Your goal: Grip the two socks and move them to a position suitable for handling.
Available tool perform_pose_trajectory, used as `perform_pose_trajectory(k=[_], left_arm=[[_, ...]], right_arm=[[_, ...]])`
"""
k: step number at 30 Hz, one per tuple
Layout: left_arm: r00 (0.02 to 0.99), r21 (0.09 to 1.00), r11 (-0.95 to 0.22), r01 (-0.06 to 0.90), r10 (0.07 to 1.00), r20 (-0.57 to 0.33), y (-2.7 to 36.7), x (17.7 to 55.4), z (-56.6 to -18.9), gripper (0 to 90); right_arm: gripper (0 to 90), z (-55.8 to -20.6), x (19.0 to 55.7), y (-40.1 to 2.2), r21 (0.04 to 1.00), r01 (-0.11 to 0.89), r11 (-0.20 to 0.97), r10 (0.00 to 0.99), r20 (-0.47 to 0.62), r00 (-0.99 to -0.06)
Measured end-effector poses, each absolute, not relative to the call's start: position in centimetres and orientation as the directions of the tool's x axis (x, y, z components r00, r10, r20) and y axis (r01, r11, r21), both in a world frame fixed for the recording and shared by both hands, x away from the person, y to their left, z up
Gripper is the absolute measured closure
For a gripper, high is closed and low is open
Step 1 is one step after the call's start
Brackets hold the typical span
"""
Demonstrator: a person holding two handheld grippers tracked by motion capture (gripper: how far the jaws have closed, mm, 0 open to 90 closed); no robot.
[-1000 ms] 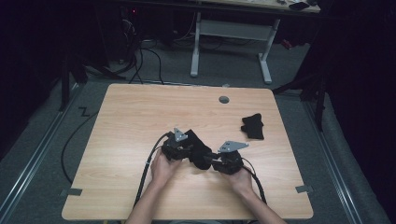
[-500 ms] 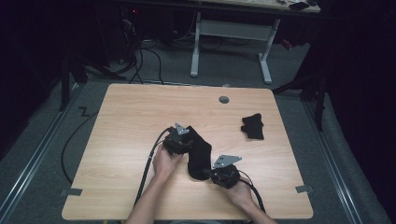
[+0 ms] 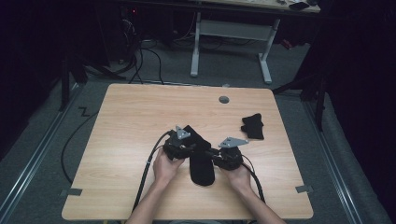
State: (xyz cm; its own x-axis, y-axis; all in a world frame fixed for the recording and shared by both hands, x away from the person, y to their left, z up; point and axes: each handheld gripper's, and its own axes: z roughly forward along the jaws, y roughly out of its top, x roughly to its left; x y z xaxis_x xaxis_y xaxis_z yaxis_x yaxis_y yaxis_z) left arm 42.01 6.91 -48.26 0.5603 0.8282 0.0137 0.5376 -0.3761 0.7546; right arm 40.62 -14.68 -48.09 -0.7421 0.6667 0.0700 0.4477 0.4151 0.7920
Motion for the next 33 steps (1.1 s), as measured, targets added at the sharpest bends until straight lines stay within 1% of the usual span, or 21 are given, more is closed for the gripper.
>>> perform_pose_trajectory(k=[1,4,5,10,13,18,22,25,26,27,28,31,33], left_arm=[[0.573,0.737,-0.4,0.545,0.819,0.021,6.6,41.9,-48.8,45.3],[0.573,0.727,-0.398,0.559,0.819,0.008,6.4,42.1,-49.3,45.8],[0.568,0.725,-0.389,0.568,0.823,-0.003,6.4,42.4,-49.7,46.4],[0.553,0.727,-0.377,0.575,0.833,-0.005,6.1,43.2,-49.9,46.8],[0.544,0.737,-0.367,0.567,0.839,0.0,5.6,43.8,-50.1,46.6],[0.536,0.736,-0.374,0.565,0.844,0.018,5.4,43.6,-49.8,44.3],[0.554,0.757,-0.36,0.545,0.832,-0.004,5.9,41.6,-49.2,42.4],[0.575,0.755,-0.388,0.53,0.818,0.017,6.3,39.1,-49.4,40.8],[0.575,0.755,-0.388,0.53,0.818,0.017,6.3,39.1,-49.4,40.6],[0.576,0.754,-0.387,0.531,0.817,0.013,6.6,38.2,-49.8,40.3],[0.576,0.754,-0.387,0.531,0.817,0.013,6.6,38.2,-49.8,39.8],[0.572,0.753,-0.379,0.538,0.82,0.004,7.0,37.1,-50.2,38.8],[0.576,0.748,-0.402,0.529,0.817,0.031,7.0,36.7,-50.4,38.1]], right_arm=[[73.8,-48.8,41.6,-14.0,0.773,0.461,0.437,0.679,0.053,-0.733],[74.1,-49.4,41.9,-13.6,0.758,0.467,0.454,0.681,0.043,-0.731],[73.9,-50.1,41.9,-13.4,0.738,0.475,0.48,0.678,0.032,-0.734],[73.7,-50.2,41.4,-13.4,0.735,0.445,0.512,0.66,-0.005,-0.751],[73.3,-50.3,40.7,-13.4,0.734,0.41,0.542,0.641,-0.045,-0.766],[70.9,-50.0,41.1,-13.8,0.74,0.433,0.514,0.66,-0.019,-0.751],[72.1,-48.8,41.2,-13.9,0.772,0.408,0.487,0.673,-0.035,-0.739],[71.8,-48.2,42.5,-13.6,0.777,0.424,0.466,0.695,-0.024,-0.719],[70.7,-48.2,43.0,-13.4,0.769,0.443,0.461,0.7,-0.009,-0.714],[69.2,-48.4,43.5,-13.2,0.76,0.453,0.466,0.705,-0.011,-0.709],[69.2,-48.4,43.5,-13.2,0.76,0.453,0.466,0.705,-0.011,-0.709],[62.3,-49.4,44.8,-12.4,0.751,0.475,0.458,0.726,-0.008,-0.687],[58.7,-49.8,45.2,-12.0,0.743,0.488,0.458,0.731,-0.003,-0.683]])
